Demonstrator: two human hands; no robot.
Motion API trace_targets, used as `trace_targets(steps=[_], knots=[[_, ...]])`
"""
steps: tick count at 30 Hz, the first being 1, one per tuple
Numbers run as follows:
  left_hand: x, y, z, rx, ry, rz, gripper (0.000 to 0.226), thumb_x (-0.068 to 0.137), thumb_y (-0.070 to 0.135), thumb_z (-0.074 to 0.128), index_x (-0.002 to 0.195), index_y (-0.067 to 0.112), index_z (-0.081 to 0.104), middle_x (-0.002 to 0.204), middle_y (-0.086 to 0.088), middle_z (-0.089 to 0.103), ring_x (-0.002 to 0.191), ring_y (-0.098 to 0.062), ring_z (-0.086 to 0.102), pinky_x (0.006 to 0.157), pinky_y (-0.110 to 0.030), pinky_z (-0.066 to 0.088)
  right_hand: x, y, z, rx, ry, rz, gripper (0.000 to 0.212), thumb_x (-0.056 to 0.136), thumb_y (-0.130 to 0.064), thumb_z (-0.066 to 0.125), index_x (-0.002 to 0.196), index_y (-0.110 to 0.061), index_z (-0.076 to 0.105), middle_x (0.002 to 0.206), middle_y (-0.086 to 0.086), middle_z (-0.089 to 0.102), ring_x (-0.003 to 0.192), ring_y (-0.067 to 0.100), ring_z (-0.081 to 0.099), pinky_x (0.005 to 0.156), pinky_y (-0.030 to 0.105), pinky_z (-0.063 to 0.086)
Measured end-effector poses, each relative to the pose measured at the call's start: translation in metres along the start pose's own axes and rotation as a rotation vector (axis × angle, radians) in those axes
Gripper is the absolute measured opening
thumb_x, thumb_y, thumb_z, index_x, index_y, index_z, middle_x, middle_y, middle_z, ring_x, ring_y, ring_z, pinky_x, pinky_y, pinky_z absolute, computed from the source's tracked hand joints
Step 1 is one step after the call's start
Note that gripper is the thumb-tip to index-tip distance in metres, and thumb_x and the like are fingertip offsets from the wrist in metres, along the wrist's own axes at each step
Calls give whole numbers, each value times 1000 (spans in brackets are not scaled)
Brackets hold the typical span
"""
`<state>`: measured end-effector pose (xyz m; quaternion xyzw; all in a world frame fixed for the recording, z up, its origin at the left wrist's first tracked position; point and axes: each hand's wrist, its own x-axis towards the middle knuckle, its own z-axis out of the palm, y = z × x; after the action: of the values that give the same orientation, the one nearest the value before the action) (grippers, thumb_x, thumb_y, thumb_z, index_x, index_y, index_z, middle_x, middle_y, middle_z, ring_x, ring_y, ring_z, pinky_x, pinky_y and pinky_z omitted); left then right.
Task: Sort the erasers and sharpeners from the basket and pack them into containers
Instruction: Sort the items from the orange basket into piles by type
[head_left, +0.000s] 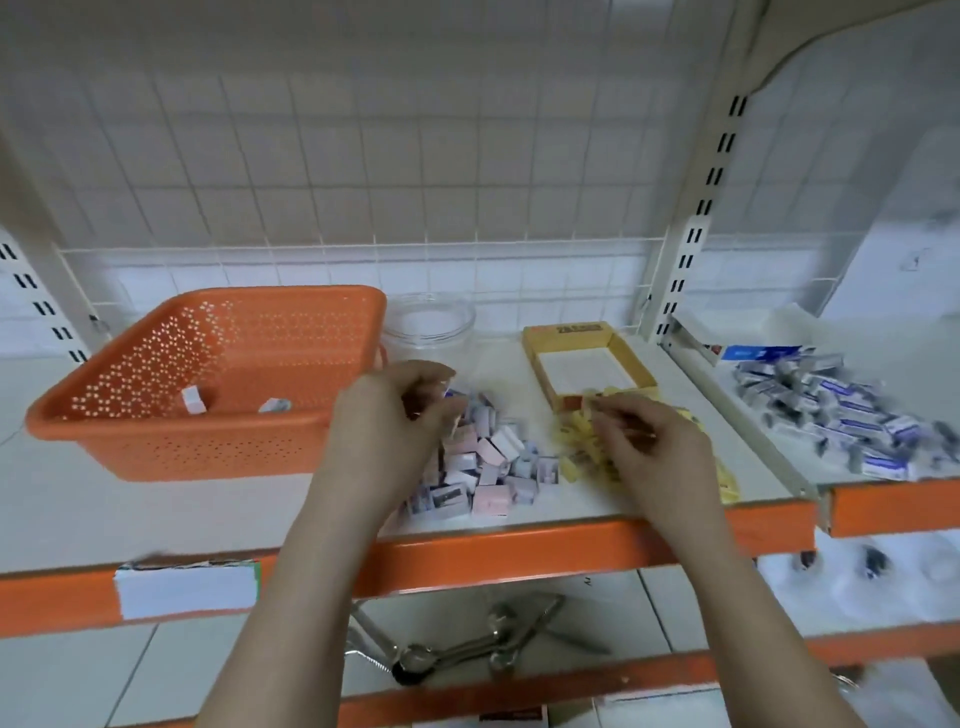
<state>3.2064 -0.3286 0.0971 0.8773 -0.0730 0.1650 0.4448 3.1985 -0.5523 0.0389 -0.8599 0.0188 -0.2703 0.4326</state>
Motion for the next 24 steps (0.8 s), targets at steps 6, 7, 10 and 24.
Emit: trace_targets(steps=[6,7,10,24], knots=[[27,77,99,-215,-233,255,20,88,18,63,107,17,69,94,7,65,69,11,56,67,1,41,-21,83,-107,-226,459,167,22,87,-28,56,95,-13,70,81,2,69,79,20,65,67,21,40],[30,93,121,-249,-291,297,19,89,18,63,107,15,69,94,6,65,70,8,56,67,1,41,-26,94,-118,-235,461,183,21,87,-28,56,93,-13,70,76,0,68,76,22,65,66,24,42],[40,135,186,-292,-440,387,21,88,16,63,108,14,69,93,4,62,80,-3,59,69,-4,42,-37,120,-135,-298,397,105,19,88,-27,57,91,-15,70,80,-9,64,77,18,63,68,24,45],[71,161,322,-138,-578,477,21,88,16,64,105,7,70,108,-5,69,98,-16,62,80,-16,40,-39,149,-129,-92,470,70,13,89,-13,62,97,-15,73,100,-11,67,104,-6,55,93,16,42]])
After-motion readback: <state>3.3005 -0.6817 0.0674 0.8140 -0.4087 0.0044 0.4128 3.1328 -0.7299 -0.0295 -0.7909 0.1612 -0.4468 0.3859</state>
